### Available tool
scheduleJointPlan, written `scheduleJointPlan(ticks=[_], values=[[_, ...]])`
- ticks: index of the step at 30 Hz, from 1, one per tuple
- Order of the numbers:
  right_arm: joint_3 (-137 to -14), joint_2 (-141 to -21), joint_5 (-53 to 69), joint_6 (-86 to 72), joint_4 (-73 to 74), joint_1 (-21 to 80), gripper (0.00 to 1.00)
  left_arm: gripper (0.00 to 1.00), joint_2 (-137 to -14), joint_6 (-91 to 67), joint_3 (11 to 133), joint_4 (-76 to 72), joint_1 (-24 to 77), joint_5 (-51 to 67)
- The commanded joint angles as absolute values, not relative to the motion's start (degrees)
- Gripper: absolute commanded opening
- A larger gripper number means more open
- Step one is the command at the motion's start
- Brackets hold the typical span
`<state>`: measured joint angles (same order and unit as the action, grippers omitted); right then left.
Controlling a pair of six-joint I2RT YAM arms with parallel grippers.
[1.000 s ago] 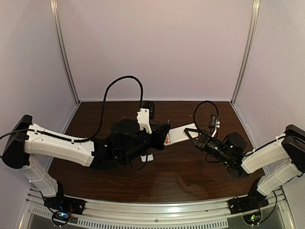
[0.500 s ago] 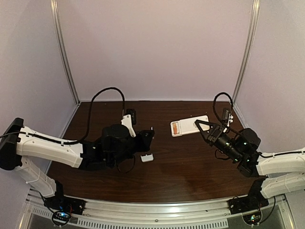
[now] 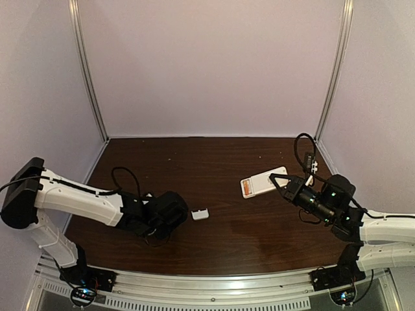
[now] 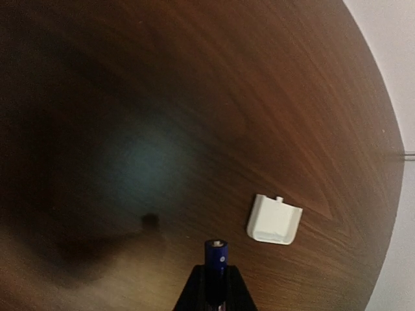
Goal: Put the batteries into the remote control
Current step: Place the battery at the center of the board.
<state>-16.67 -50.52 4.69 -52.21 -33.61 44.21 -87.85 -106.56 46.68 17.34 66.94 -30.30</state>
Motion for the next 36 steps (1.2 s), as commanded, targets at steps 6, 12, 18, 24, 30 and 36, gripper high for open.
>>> scheduleJointPlan(ticks=[6,12,18,24,30,36], values=[[-18.28,-50.88,6.06,-51.16,-33.89,43.51,0.0,0.0,-97.39,-114.77,51.32,22.39,64.17,-20.94],[-18.37,-51.44,6.41,-51.16,-34.34,43.37,0.0,0.0,-101.47,-114.84,52.63,17.63,63.71,-18.32],[-18.11,-51.42,6.63,-50.96,-34.64,43.08,0.0,0.03,-103.71,-116.52,52.51,12.69,63.16,-15.96],[-18.11,-51.94,7.12,-50.72,-34.98,42.98,0.0,0.08,-105.56,-116.0,53.43,9.97,62.07,-13.66],[-18.19,-51.68,7.42,-50.82,-34.75,42.8,0.0,0.3,-104.64,-115.45,52.1,8.98,61.54,-12.4],[-18.67,-51.29,8.02,-50.27,-34.05,42.8,0.0,0.36,-98.08,-107.97,51.18,11.5,61.57,-17.61]])
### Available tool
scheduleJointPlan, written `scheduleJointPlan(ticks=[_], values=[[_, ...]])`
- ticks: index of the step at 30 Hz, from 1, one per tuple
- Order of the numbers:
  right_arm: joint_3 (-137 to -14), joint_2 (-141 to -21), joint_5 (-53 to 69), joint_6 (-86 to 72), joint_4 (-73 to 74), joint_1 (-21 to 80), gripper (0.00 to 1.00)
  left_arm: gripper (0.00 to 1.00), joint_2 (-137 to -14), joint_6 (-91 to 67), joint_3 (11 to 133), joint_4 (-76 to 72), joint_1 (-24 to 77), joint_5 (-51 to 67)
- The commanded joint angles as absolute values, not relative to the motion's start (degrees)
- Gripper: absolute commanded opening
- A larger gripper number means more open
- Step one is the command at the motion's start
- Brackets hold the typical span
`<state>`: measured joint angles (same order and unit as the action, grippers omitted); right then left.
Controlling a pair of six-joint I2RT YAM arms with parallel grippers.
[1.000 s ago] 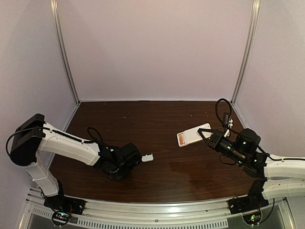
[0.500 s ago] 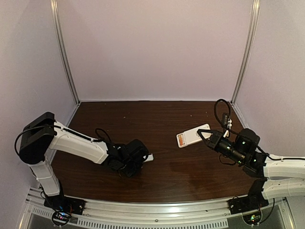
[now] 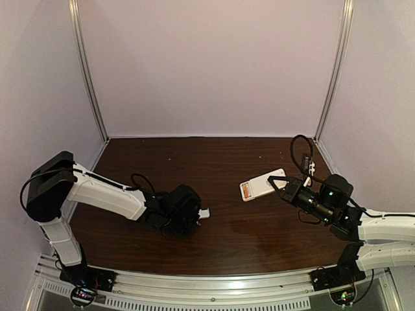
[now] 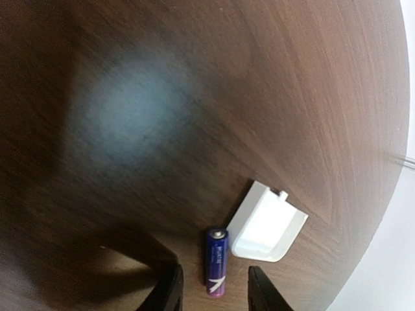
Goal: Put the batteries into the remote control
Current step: Place the battery at the center of the board, then pick up the battery from the center of the board.
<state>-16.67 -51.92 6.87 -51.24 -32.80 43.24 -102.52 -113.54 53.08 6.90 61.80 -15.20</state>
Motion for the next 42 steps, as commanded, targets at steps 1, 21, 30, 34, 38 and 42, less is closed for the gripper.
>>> scheduleJointPlan(ticks=[1,21,30,34,38,42], values=[[-18.84,-51.2,8.32,-49.99,-33.79,42.8,0.0,0.37,-95.82,-105.29,50.66,11.92,61.55,-19.72],[-22.25,-54.47,25.36,-48.78,-30.41,36.16,0.0,0.78,-85.6,13.29,53.32,19.9,59.0,-2.71],[-21.21,-54.48,27.75,-49.27,-31.45,34.16,0.0,0.66,-90.69,28.28,52.62,24.55,54.49,5.21],[-21.07,-54.55,29.09,-49.84,-32.51,33.43,0.0,0.6,-93.87,32.25,53.33,22.95,52.92,12.06],[-20.8,-54.33,29.41,-49.84,-32.54,32.98,0.0,0.57,-95.6,34.98,55.37,20.51,51.6,14.82],[-20.57,-54.24,29.92,-50.01,-32.8,32.51,0.0,0.54,-99.14,37.48,58.4,21.73,49.87,16.74]])
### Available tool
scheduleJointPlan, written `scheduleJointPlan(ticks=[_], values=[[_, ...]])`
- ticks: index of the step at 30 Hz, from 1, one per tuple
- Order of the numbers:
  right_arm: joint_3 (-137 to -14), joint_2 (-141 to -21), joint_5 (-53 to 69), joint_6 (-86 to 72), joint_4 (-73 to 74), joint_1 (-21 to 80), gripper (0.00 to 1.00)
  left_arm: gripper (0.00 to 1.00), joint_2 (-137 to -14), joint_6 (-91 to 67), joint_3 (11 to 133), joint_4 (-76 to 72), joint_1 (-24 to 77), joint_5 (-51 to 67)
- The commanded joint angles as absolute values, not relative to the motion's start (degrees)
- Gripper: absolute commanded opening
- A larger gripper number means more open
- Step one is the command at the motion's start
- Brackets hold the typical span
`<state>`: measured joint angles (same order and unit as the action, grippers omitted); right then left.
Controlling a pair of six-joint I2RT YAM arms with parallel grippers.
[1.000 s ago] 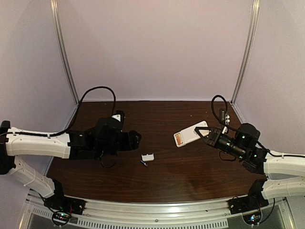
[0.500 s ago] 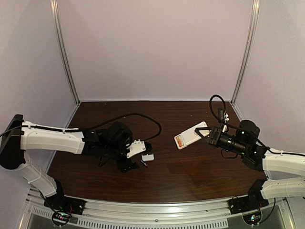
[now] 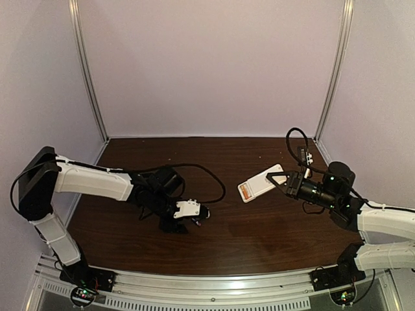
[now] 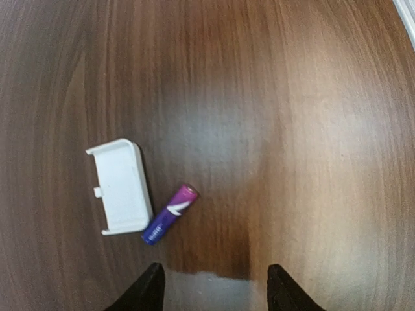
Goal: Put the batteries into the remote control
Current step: Pick up the battery from the center of the board.
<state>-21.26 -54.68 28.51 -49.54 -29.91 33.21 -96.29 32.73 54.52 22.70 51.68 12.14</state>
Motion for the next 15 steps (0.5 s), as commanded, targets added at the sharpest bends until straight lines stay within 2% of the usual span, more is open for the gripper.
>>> scheduleJointPlan(ticks=[1,9,15], values=[[-20.57,-54.23,30.05,-50.02,-32.79,32.32,0.0,0.53,-100.23,37.94,59.31,22.62,49.35,17.33],[-20.5,-53.28,31.14,-50.44,-32.78,30.1,0.0,0.44,-106.75,40.44,64.76,28.99,48.21,17.92],[-20.21,-53.63,31.65,-50.63,-33.43,29.4,0.0,0.43,-107.54,40.08,64.76,29.24,47.63,17.3]])
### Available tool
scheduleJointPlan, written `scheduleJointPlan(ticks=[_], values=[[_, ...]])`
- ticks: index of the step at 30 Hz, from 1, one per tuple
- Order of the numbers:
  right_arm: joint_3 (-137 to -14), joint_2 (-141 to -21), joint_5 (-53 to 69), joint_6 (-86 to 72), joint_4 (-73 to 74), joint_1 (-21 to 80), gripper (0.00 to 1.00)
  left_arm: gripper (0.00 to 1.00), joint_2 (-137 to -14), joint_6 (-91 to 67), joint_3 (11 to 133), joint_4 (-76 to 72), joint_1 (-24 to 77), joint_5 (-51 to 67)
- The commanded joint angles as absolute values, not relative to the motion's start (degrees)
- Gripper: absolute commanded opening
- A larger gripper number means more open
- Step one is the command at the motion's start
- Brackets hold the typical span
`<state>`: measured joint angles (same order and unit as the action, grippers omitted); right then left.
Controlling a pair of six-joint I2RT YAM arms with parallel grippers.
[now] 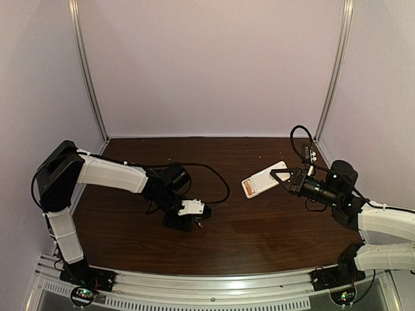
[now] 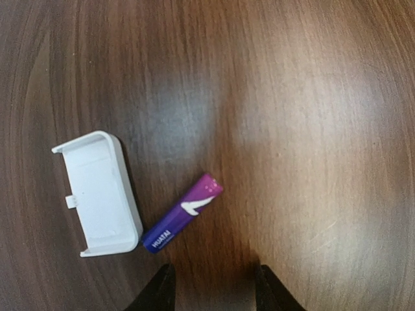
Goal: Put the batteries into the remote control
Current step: Pick up the battery from the center of the board.
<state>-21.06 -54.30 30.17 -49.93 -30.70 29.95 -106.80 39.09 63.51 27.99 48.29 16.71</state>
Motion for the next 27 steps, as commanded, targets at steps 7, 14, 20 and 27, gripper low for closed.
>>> scheduleJointPlan(ticks=[7,14,20,27], values=[[-20.21,-54.62,32.15,-50.84,-34.34,29.12,0.0,0.44,-109.71,40.73,67.05,28.74,47.58,17.95],[-20.39,-54.67,32.41,-51.03,-34.24,28.75,0.0,0.48,-111.65,42.07,69.75,29.25,47.61,19.07],[-20.35,-55.17,32.77,-51.26,-34.72,28.4,0.0,0.53,-113.09,43.9,71.93,29.73,48.06,21.69],[-20.39,-55.58,33.39,-51.26,-34.7,27.96,0.0,0.42,-114.06,45.49,72.89,32.18,48.89,23.33]])
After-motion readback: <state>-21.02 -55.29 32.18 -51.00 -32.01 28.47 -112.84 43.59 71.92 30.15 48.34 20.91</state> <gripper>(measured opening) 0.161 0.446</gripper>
